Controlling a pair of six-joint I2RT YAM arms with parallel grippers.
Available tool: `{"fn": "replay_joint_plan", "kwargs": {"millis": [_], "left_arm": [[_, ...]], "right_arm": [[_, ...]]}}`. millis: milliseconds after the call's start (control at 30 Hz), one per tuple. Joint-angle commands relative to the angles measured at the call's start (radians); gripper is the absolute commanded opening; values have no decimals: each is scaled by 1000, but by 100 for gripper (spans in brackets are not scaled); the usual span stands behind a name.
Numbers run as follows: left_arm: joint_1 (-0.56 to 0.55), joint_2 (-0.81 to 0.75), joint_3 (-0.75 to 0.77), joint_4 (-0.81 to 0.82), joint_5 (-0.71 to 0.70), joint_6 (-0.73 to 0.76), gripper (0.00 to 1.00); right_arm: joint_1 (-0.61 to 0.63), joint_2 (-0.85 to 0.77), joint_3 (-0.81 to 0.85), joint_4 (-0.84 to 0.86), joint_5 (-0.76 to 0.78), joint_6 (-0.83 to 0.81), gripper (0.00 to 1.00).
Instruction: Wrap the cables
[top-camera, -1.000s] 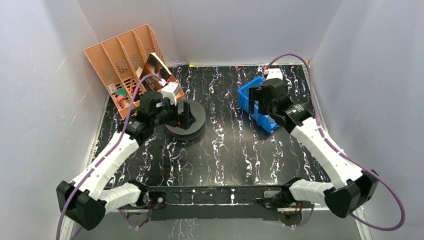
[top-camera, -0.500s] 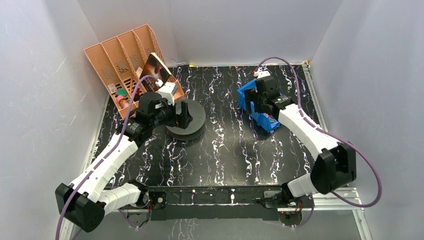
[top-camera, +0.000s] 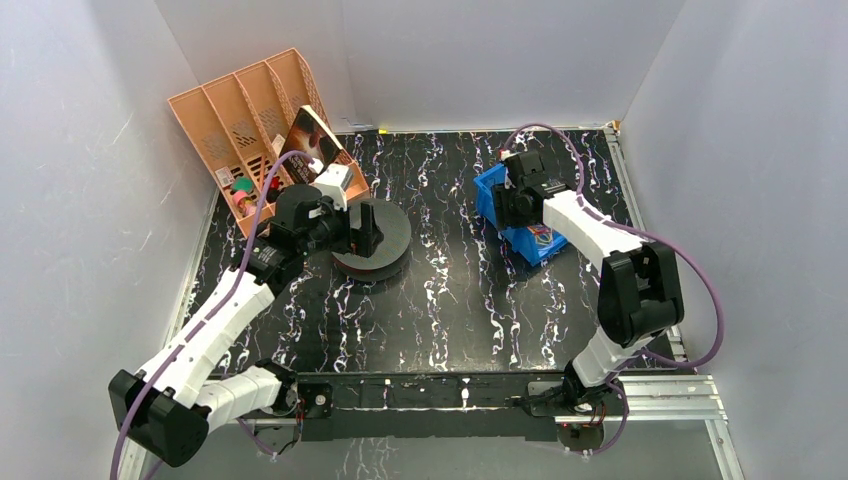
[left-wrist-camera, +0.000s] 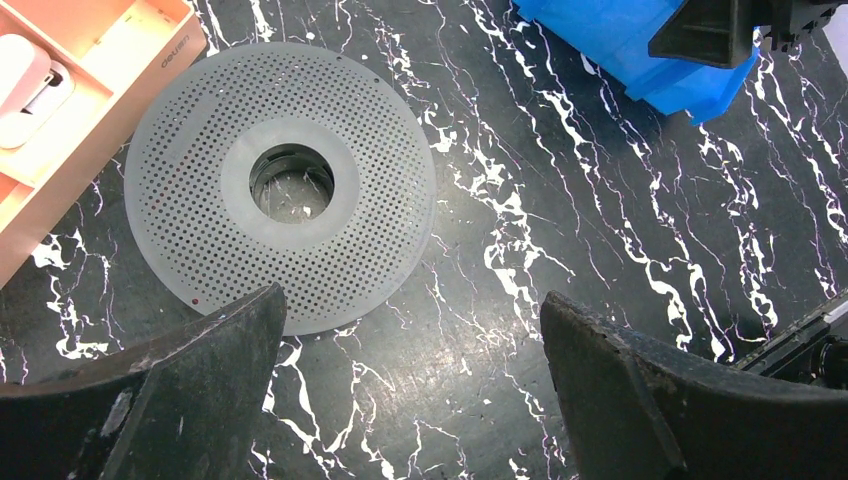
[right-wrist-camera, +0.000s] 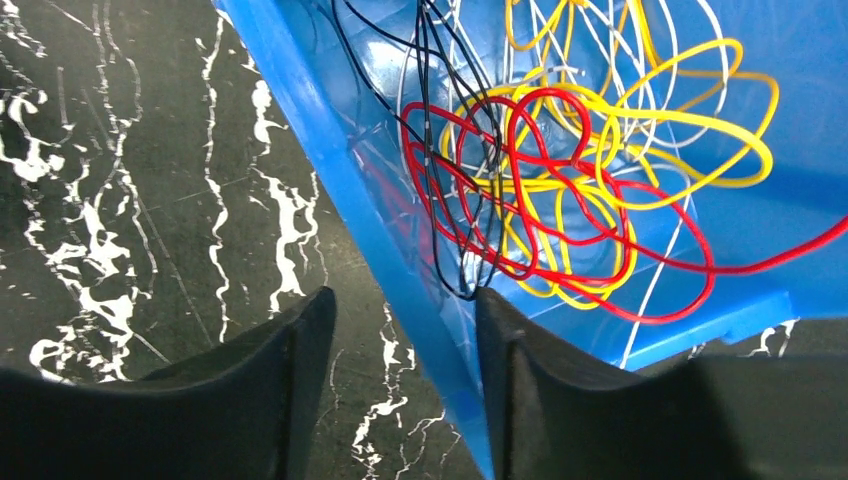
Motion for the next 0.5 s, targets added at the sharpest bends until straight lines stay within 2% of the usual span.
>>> {"fn": "replay_joint_plan", "kwargs": {"millis": [0, 267, 467], "left_arm": [[-1, -38, -4, -10, -9, 11, 99], [-1, -48, -3, -11, -13, 12, 98], [-1, -61, -4, -11, -15, 12, 98]], "right_arm": [[-1, 11, 73, 37, -53, 1, 54], [1, 62, 144, 8, -110, 53, 22], [13, 94, 205, 11, -106, 163, 5]]}}
